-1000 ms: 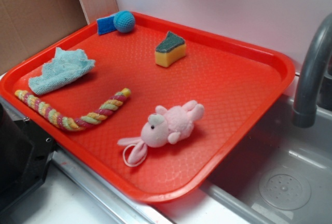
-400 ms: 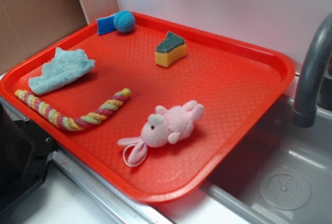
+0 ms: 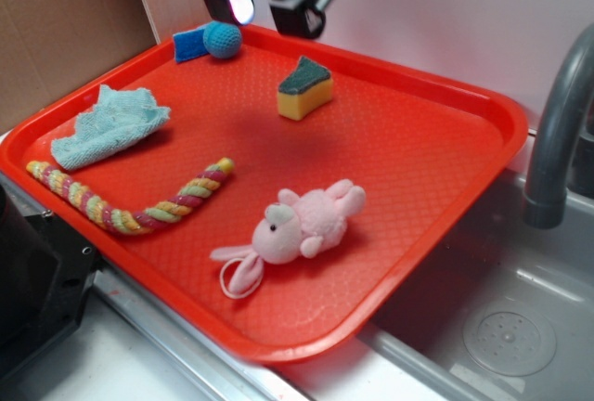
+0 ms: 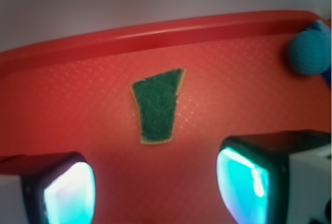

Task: Grab the green sponge.

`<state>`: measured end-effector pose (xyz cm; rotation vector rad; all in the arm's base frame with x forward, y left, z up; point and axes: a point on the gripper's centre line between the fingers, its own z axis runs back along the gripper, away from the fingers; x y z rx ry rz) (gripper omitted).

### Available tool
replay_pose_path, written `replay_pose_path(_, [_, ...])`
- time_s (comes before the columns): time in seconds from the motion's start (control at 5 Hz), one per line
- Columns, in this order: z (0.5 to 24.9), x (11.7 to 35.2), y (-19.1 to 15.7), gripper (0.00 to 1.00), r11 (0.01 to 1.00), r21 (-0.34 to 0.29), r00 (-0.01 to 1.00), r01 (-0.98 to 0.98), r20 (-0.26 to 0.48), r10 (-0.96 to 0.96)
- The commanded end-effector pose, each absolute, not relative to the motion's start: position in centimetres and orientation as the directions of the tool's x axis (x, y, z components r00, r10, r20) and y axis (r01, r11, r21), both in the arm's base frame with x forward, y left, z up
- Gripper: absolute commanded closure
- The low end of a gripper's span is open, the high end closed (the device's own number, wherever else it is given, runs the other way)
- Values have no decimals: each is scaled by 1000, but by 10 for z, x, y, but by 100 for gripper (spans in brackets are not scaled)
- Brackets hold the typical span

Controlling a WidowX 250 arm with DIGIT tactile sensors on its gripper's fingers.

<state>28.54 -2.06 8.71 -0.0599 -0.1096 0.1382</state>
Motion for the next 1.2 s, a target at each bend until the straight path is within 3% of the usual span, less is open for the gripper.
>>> replay_pose_path(0.0, [58,279,-17,0,994,-7,987,-107,124,107])
replay_pose_path(0.2, [34,281,-28,0,999,-45,990,-30,136,36])
replay_pose_path(0.4, [33,268,-27,0,997,-6,988,-72,138,72])
replay_pose_path(1.0, [33,268,-27,0,997,-6,988,-72,138,72])
